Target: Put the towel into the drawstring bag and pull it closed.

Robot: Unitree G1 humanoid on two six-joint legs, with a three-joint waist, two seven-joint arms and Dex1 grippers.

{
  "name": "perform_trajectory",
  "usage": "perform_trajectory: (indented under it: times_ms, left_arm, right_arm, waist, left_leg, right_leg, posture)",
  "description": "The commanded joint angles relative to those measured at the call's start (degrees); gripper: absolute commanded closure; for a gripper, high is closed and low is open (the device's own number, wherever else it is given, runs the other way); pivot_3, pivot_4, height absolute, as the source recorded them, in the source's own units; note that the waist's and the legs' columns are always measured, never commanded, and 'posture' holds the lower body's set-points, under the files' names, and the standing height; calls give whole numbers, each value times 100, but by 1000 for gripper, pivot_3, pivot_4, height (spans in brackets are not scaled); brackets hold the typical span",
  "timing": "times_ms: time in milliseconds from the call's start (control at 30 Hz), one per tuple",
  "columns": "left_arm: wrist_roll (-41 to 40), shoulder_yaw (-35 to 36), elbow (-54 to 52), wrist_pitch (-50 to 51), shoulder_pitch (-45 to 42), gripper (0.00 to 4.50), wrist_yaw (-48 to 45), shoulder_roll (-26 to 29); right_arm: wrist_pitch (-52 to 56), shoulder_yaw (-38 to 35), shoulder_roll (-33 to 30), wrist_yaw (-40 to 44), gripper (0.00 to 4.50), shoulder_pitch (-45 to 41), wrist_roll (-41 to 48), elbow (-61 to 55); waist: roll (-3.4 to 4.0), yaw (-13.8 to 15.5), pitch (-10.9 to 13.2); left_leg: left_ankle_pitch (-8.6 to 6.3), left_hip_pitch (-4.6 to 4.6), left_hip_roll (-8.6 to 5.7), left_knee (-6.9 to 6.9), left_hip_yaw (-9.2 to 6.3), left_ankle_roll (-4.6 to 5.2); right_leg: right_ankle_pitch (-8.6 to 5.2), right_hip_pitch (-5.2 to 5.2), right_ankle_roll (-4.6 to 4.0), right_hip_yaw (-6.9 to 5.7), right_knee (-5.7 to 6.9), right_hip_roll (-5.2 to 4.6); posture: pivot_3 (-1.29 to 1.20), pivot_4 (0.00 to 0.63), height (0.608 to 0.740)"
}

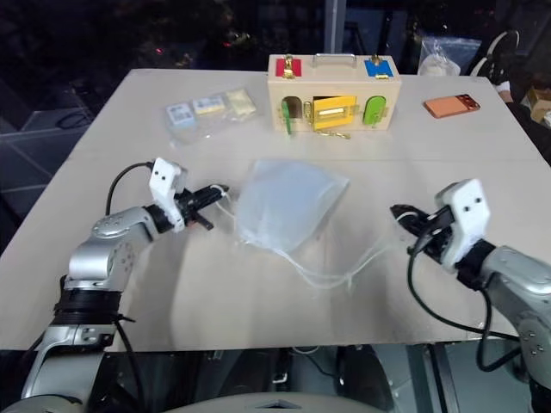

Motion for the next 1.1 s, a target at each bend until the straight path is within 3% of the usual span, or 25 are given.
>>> perform_trajectory:
  times_ms: [33, 100, 133, 233, 333, 433, 567, 700, 1100]
  left_arm:
    - [40, -170, -231, 2, -115, 4438, -213, -103]
    - [-105, -142, -332, 202, -43, 4438, -574, 110]
    - [-195, -96, -382, 267, 8, 3931, -739, 201]
    - [-507, 124, -560, 518, 496, 2716, -1402, 679]
    - [-662, 329, -912, 587, 1270, 1669, -2028, 1273]
    - [-924, 667, -1314, 784, 1776, 294, -2193, 1593]
    - [-1123, 1215, -1779, 824, 2376, 251, -2181, 1701]
    - [-1384, 1722, -2190, 964, 2778, 251, -1938, 1580]
    - [-1501, 1952, -2375, 1043, 3020, 251, -1993, 1718]
  right_arm:
    - [-583, 521, 26, -145, 4500, -202, -731, 527]
    - [-937, 585, -6, 146, 4500, -218, -811, 737]
    - [-1063, 584, -52, 305, 3879, -191, -805, 777]
    - [-1120, 450, -384, 934, 2602, 274, -602, 638]
    - [-730, 178, -1025, 1739, 1532, 1235, -168, 215]
    - [-775, -346, -1163, 1891, 149, 1794, 62, -9]
    - [-1056, -1157, -924, 1963, 62, 2091, 400, -314]
    - [-1520, -1740, -580, 2078, 62, 2392, 601, -639]
    - [-2382, -1846, -303, 2303, 62, 2810, 120, -103]
  waist:
    - [9, 7, -5]
    - [8, 2, -5]
    - [9, -4, -4]
    - [9, -12, -5]
    - [12, 5, -6]
    - [10, 26, -4]
    - [11, 30, -2]
    - [11, 28, -3]
    - [9, 28, -6]
  left_leg:
    - [0, 6, 0, 0, 13, 0]
    - [8, 3, -1, 5, 28, 11]
    - [10, 0, -2, 13, 29, 14]
    - [32, -17, 1, 5, 35, 4]
    - [18, -18, -2, -27, 34, -21]
    - [6, -19, -11, -61, 29, -28]
    - [-22, -17, -13, -52, 26, 18]
    - [-34, 12, -9, -47, 23, -4]
    - [-18, 0, -8, -47, 25, 16]
  right_leg:
    - [1, 1, 1, -11, -1, -26]
    - [21, -3, 1, -36, 0, -52]
    - [38, -4, -19, -41, 5, -50]
    - [49, -25, 4, -35, 11, -33]
    - [23, -35, 37, -37, 8, -11]
    - [-14, -40, 45, -36, -1, -26]
    - [-13, -36, 45, -41, 0, -47]
    - [-29, -21, 25, -40, -4, -63]
    - [-14, -25, -2, -42, -2, -53]
  posture:
    - [0, 150, 740]
    - [0, 150, 740]
    - [0, 150, 740]
    - [0, 150, 740]
    - [0, 150, 740]
    - [0, 150, 740]
    - [0, 150, 740]
    - [0, 150, 740]
    - [0, 150, 740]
